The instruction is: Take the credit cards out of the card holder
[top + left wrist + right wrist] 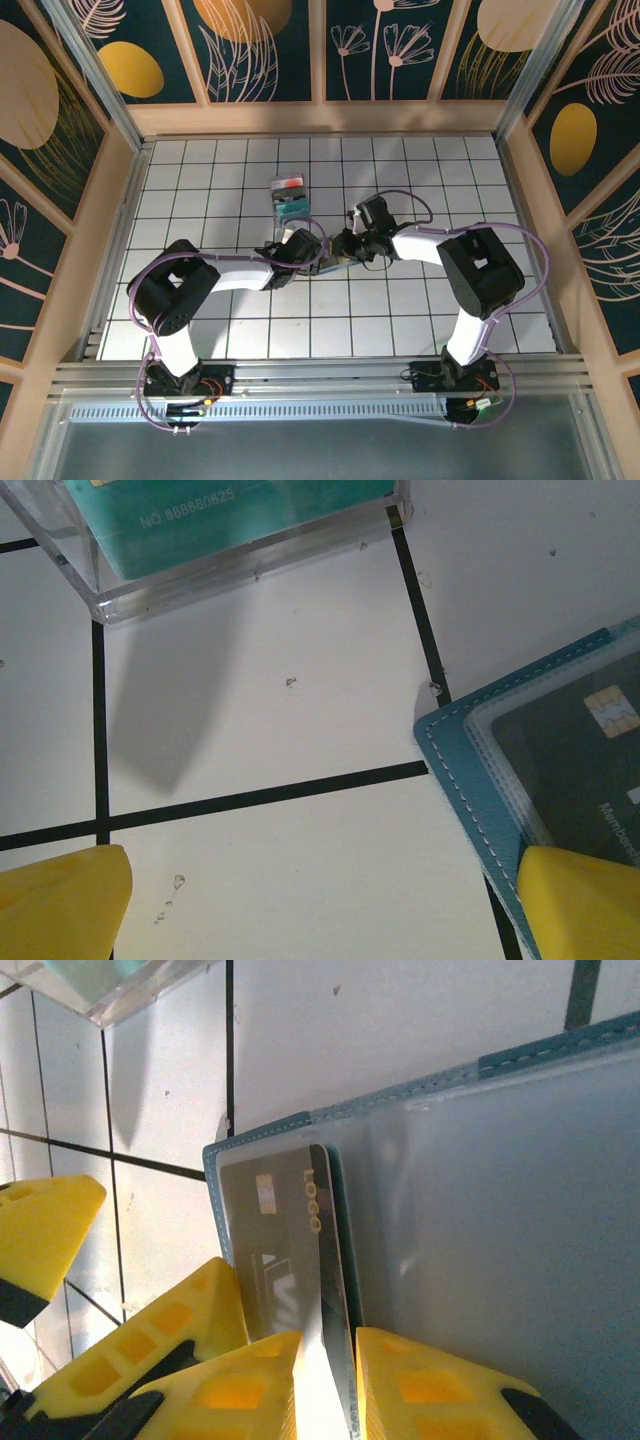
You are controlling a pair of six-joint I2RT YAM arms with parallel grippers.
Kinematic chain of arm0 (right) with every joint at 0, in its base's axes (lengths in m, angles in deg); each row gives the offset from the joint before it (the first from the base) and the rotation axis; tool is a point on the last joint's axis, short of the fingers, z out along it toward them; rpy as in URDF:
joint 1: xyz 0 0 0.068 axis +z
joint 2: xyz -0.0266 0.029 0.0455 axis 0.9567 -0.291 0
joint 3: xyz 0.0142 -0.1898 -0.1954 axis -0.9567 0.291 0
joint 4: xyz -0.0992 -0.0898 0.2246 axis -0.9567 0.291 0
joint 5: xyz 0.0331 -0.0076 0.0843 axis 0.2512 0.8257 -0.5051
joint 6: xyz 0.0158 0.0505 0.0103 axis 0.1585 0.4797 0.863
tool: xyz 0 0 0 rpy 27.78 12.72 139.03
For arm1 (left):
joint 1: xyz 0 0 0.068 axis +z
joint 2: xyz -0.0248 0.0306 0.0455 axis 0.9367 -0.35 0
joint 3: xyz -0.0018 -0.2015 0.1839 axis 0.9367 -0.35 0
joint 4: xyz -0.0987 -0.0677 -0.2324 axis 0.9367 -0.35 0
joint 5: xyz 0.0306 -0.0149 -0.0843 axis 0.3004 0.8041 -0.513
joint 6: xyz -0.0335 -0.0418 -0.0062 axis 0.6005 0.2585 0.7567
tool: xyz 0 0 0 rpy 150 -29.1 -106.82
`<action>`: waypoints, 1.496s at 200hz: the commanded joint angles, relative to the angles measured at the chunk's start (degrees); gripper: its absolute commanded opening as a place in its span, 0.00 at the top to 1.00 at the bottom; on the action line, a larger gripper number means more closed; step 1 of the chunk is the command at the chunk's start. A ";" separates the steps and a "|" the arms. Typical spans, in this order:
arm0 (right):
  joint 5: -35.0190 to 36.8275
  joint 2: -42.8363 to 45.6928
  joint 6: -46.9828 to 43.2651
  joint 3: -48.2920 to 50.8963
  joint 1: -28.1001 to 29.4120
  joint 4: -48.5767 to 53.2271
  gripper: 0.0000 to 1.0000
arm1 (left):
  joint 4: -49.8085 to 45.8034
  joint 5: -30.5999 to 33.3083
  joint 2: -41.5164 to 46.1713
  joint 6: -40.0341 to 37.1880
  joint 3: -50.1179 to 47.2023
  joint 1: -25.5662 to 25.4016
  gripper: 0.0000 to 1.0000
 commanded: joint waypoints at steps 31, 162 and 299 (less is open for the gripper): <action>-3.81 0.21 1.73 1.43 0.16 -3.48 0.78 | -2.36 -0.06 -1.61 -0.80 0.06 0.06 0.01; -5.31 0.25 2.59 2.95 0.21 -6.28 0.72 | -2.94 0.05 -2.31 -0.95 0.50 0.05 0.01; -16.94 0.58 8.36 8.77 -3.01 -22.52 0.78 | -3.24 -0.56 -2.19 -1.67 1.29 0.04 0.01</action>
